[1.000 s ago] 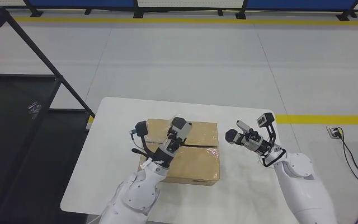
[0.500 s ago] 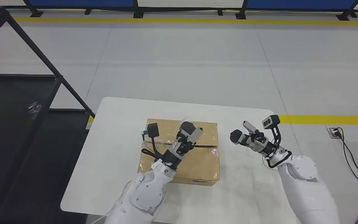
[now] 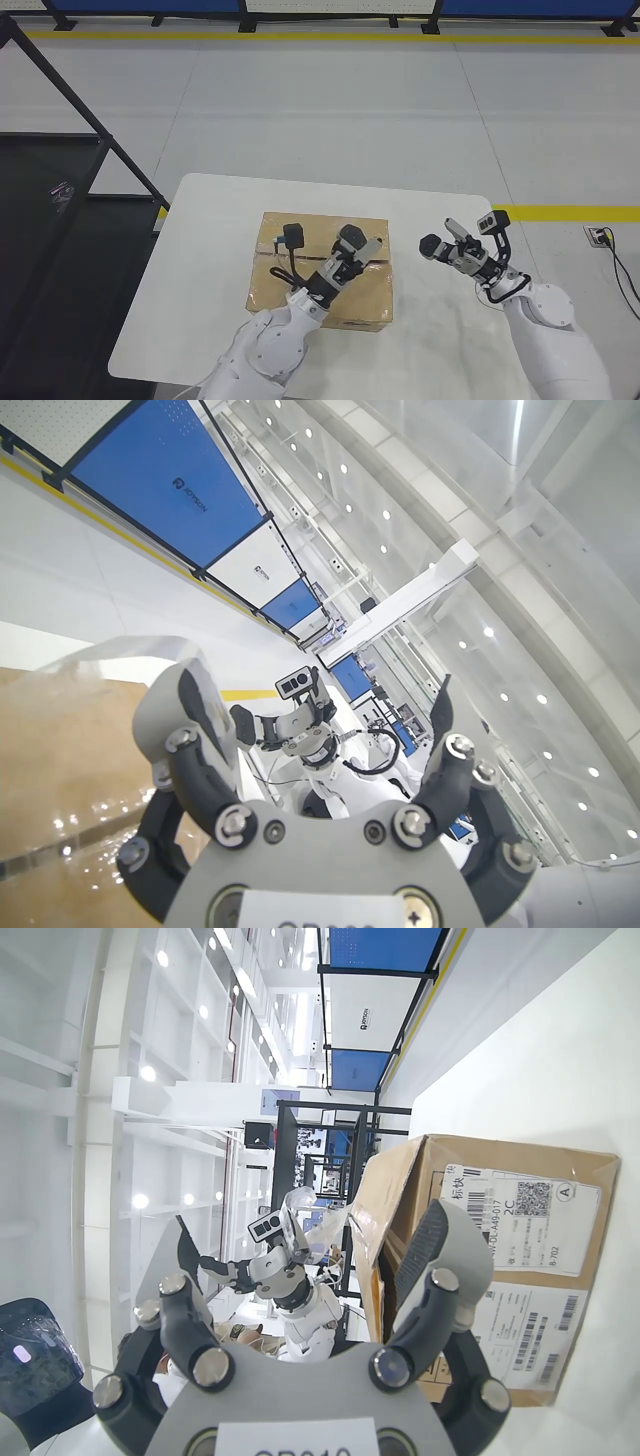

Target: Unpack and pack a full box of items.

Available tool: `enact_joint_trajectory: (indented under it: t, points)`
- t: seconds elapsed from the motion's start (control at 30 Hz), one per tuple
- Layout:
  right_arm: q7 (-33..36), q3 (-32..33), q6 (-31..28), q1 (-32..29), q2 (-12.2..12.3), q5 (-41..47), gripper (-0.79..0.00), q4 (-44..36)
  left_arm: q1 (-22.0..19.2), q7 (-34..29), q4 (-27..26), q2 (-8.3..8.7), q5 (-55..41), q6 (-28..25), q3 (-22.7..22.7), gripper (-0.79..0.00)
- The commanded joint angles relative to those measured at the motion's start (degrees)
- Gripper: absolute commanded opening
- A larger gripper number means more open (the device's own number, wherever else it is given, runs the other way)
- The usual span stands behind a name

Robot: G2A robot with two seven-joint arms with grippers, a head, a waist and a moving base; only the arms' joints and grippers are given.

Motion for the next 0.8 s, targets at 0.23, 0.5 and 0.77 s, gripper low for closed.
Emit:
enact_joint_trajectory:
  t: [0.23,0.5,0.77]
  points:
    - [0.4,0.5,-0.4,-0.2,0.3,0.8,0.0,0.8,-1.2,0.4,2.3,-0.95,1.4,0.0,1.7,0.0]
    - [0.7,0.9,-1.0,-0.6,0.5,1.7,0.0,1.5,-2.2,0.5,4.2,-1.84,2.4,0.1,3.2,0.0]
    - [0.9,1.2,-1.2,-0.8,0.7,2.3,0.0,2.1,-3.7,1.8,6.8,-2.98,3.1,0.2,4.8,0.0]
